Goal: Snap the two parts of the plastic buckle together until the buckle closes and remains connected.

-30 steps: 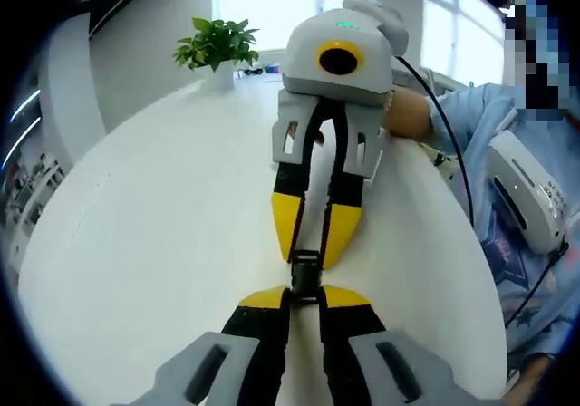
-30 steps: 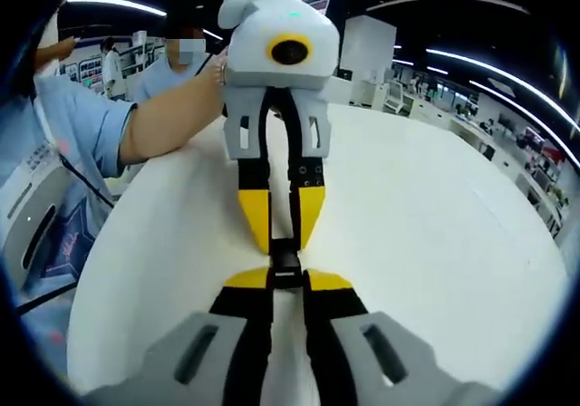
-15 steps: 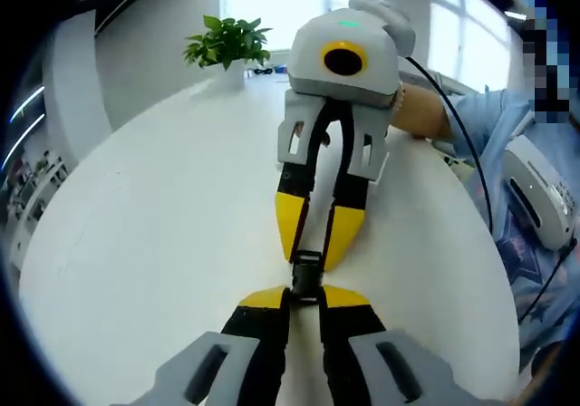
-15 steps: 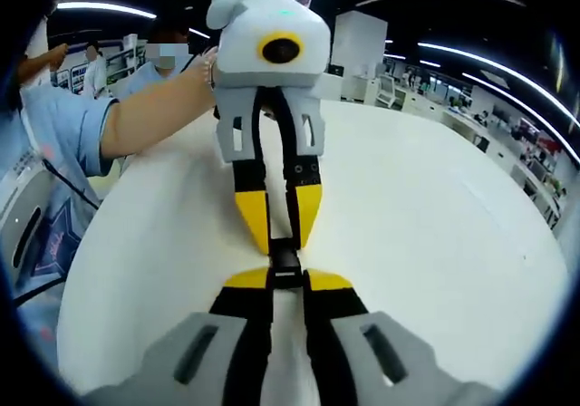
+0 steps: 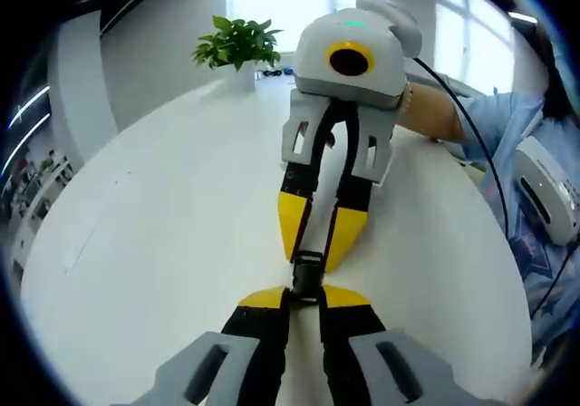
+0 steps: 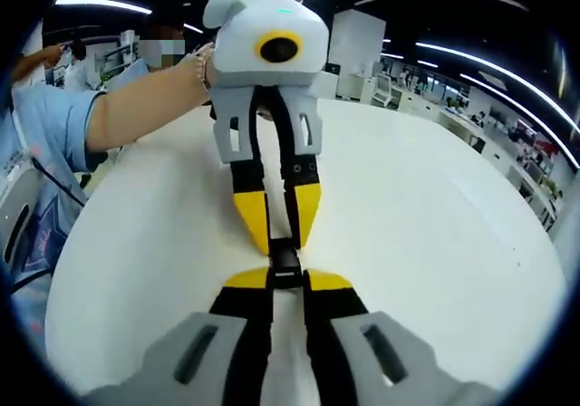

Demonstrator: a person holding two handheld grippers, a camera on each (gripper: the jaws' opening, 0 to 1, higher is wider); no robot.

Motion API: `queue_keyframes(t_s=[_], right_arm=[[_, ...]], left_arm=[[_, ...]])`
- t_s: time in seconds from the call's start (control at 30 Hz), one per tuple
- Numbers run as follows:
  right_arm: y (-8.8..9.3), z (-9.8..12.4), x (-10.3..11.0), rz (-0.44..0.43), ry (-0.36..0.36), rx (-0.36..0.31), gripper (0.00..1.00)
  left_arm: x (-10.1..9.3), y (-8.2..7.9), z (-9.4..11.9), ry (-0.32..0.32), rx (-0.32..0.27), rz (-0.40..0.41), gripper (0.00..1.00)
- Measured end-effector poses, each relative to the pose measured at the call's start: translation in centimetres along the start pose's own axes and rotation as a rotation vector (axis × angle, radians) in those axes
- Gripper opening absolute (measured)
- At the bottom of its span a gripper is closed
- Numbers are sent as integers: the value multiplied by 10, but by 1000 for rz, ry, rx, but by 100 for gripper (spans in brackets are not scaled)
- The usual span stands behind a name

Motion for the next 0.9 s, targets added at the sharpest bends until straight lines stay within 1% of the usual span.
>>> queue_keyframes(t_s=[0.1, 0.27, 0.3, 0.37, 0.4, 0.43, 0.5, 0.63, 0.73, 0.87, 0.9], right_arm=[[-3, -2, -8, -14, -6, 5, 11], [-8, -4, -24, -20, -3, -8, 11], [-6, -3, -26, -40, -4, 1, 11], [-4, -3, -33, -53, -1, -6, 11], [-1, -3, -35, -76, 0, 1, 11], [1, -3, -39, -75, 1, 0, 11], [6, -5, -43, -84, 6, -1, 11], [8, -9, -51, -88, 7, 4, 11], [5, -13, -60, -78, 10, -5, 11], [3, -18, -68, -89, 13, -3, 11], [2, -18, -69, -81, 19, -6, 11]], left_arm=[[9, 0, 0, 9, -5, 15, 11], [22, 0, -3, 16, -12, 36, 11], [26, -1, -3, 15, -14, 39, 11], [33, -1, -5, 13, -16, 46, 11], [34, -1, -8, 14, -18, 49, 11], [38, -3, -7, 5, -27, 49, 11], [44, -3, -10, 0, -24, 54, 11], [50, -4, -6, -4, -40, 60, 11], [56, -3, -4, -7, -36, 65, 11], [64, -3, -1, -7, -24, 69, 11], [64, 1, 2, -3, 3, 79, 11]])
Point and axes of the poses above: the point that each gripper's makers call its tool centre point, and the gripper's own axes: z roughly backward along the fingers, x roughly to its left, y roughly out of its underside, the point moved 7 cm from there along z, roughly backward along the fingers, and after that the axes turned 6 degrees about -z, right-handed, at the moved point
